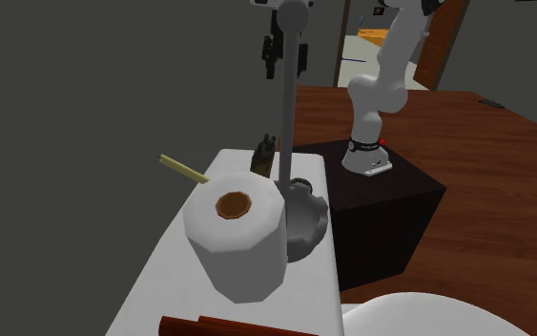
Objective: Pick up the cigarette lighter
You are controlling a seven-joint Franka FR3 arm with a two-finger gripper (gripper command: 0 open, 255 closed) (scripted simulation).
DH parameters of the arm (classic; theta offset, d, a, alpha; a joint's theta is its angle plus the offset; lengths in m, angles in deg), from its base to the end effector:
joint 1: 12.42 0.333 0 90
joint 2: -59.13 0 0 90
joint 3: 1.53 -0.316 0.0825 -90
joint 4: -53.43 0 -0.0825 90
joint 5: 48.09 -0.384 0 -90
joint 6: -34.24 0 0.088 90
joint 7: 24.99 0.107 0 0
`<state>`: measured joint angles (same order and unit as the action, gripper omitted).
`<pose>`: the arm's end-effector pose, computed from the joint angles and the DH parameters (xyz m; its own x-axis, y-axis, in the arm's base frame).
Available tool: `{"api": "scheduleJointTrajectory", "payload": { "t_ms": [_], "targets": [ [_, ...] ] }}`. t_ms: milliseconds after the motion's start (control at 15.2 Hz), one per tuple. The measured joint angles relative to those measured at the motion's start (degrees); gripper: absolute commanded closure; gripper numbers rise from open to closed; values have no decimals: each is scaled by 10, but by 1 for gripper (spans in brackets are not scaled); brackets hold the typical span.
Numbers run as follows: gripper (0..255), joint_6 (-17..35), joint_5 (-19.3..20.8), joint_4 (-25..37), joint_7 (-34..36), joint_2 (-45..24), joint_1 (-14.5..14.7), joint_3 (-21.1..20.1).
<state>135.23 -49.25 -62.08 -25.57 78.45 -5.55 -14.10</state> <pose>0.4314 0.1684 0.5956 0.9404 0.3317 0.0757 0.3284 -0.9431 0.0527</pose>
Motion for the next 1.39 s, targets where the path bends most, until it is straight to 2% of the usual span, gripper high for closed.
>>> {"api": "scheduleJointTrajectory", "payload": {
  "t_ms": [132, 726, 924, 1188, 1254, 1386],
  "targets": [
    [0, 10, 9, 29, 8, -38, 9, -20],
    [0, -13, 84, 220, 22, -219, 52, -85],
    [0, -31, 119, 294, 28, -284, 78, -102],
    [0, -67, 171, 413, 31, -380, 125, -118],
    [0, -73, 178, 432, 29, -395, 133, -120],
    [0, -67, 182, 430, 30, -401, 137, -121]
  ]
}}
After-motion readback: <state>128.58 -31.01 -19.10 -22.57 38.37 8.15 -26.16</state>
